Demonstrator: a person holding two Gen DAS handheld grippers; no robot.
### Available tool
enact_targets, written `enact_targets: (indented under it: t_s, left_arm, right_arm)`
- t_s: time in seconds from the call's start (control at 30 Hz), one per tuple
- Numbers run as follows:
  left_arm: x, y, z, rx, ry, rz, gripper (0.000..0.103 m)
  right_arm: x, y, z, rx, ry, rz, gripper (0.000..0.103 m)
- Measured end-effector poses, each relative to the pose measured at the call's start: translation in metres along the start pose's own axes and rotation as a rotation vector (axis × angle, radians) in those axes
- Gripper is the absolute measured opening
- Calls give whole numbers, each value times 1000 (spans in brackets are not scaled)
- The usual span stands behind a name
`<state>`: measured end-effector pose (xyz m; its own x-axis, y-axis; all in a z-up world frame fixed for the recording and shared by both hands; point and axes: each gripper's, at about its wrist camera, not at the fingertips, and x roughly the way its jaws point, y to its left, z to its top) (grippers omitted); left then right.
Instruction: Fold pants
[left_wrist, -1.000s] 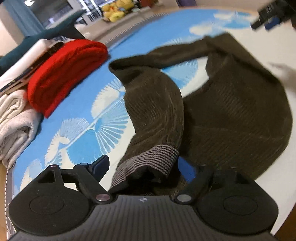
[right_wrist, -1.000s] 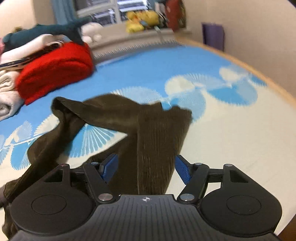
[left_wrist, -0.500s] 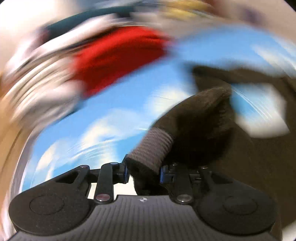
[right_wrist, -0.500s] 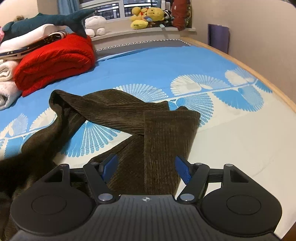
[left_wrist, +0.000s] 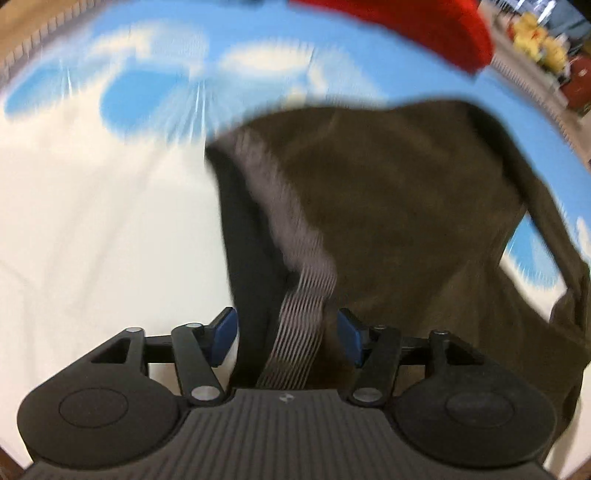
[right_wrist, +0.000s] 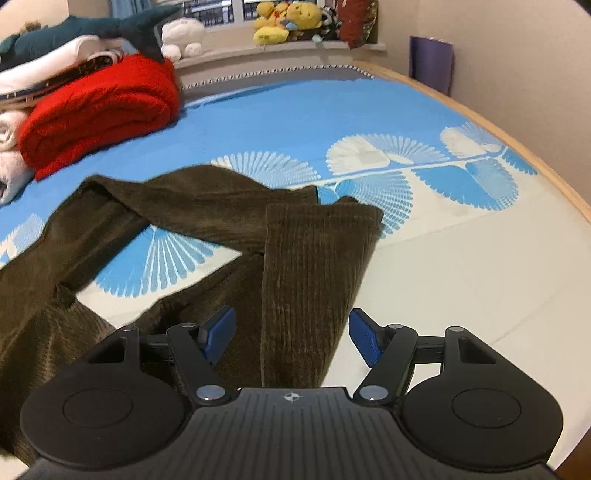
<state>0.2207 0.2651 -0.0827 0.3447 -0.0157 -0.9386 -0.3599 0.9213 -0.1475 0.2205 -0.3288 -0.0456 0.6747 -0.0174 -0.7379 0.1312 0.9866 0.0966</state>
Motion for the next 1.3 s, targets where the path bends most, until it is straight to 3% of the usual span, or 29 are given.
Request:
enact_targets:
  t_s: [0.13, 0.3, 0.63, 0.7, 0.73, 0.77, 0.8, 0.83, 0.87, 1.1, 1.2, 1.3]
  left_arm:
    - [20, 8, -15, 9, 93, 17, 75]
    - [34, 2, -26, 52, 143, 18, 76]
    - [36, -7, -38, 175, 98, 13, 78]
    - [36, -7, -38, 206, 86, 4, 70]
    - [34, -8, -39, 230, 81, 6, 67]
    - [31, -10, -41, 253, 76, 12, 59]
    - [29, -13, -42, 277, 69, 12, 51]
    - [26, -13, -43, 294, 64, 13, 48]
    - [23, -14, -45, 311, 58, 17, 42]
    - [-5, -21, -57, 424, -3, 74, 31]
    - [-16, -20, -59, 451, -12, 145, 31]
    - [-19, -16, -68, 490, 36, 249, 31]
  right_arm:
    - [18, -4, -3, 13, 65, -6, 69]
    - [48, 1, -14, 15, 222, 27, 71]
    - [87, 35, -34, -167, 327, -62, 70]
    - [89, 37, -35, -187, 325, -94, 68]
    - [88, 36, -35, -188, 321, -100, 62]
    - [88, 37, -35, -190, 317, -104, 45]
    - [87, 38, -34, -197, 308, -110, 35]
    - [85, 38, -33, -214, 298, -134, 19]
    - [84, 38, -32, -225, 292, -158, 14]
    - [54, 2, -18, -90, 203, -243, 8]
    - [46, -15, -23, -87, 239, -289, 8]
    - [45, -29, -34, -94, 327, -291, 8]
